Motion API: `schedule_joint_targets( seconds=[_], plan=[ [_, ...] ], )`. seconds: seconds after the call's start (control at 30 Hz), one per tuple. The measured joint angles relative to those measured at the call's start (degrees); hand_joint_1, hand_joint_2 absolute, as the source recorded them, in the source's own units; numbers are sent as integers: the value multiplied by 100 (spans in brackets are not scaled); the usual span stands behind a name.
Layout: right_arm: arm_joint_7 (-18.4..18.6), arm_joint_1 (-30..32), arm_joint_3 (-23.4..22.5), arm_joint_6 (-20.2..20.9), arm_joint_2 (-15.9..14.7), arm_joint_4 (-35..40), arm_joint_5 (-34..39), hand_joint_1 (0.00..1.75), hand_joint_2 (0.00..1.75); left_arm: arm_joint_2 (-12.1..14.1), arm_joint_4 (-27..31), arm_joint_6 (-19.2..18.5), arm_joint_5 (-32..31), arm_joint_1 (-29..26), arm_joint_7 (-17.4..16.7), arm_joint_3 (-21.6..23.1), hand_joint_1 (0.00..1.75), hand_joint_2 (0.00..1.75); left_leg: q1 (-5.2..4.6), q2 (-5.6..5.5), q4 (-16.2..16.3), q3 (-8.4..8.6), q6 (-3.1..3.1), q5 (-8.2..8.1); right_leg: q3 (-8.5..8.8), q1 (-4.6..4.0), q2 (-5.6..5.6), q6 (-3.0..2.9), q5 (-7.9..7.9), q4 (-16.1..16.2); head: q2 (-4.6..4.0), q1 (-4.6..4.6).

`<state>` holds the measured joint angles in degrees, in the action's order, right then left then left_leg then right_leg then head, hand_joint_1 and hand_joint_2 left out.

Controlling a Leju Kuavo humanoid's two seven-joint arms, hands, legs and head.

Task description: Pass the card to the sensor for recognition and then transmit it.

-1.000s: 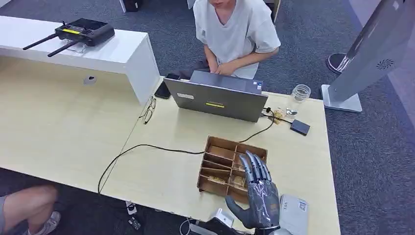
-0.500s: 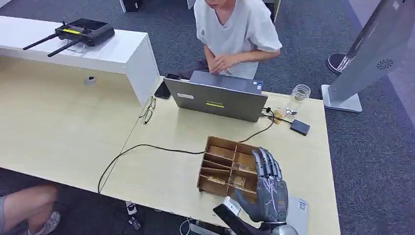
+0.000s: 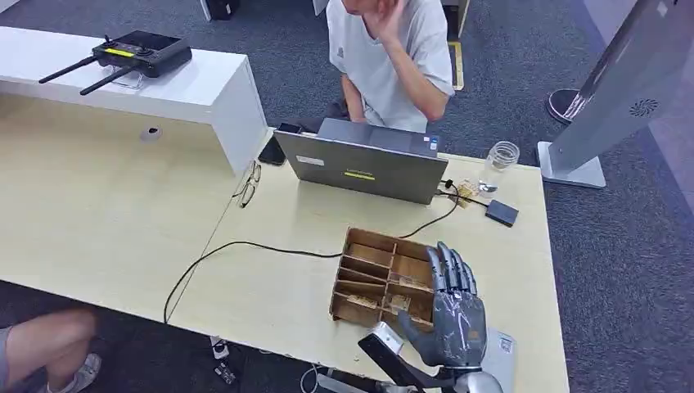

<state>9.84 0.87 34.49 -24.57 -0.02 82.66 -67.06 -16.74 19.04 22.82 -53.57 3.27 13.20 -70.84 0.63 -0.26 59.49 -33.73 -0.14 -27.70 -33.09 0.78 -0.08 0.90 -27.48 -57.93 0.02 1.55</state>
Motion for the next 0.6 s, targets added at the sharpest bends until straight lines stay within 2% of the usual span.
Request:
schedule_joint_targets(
  seconds=[0.5, 0.6],
  plan=[
    [13, -388, 129, 258, 114, -442, -247, 9, 175, 7, 0, -44, -103, 12, 2, 94, 0, 0, 0, 0, 0, 0, 0, 0, 0, 0, 1, 0, 0, 0, 0, -2],
    [13, -456, 166, 280, 155, -511, -258, 14, 175, 7, 0, -46, -116, 14, 2, 120, 0, 0, 0, 0, 0, -1, 0, 0, 0, 0, 0, 0, 0, 0, 0, 0]
  ],
)
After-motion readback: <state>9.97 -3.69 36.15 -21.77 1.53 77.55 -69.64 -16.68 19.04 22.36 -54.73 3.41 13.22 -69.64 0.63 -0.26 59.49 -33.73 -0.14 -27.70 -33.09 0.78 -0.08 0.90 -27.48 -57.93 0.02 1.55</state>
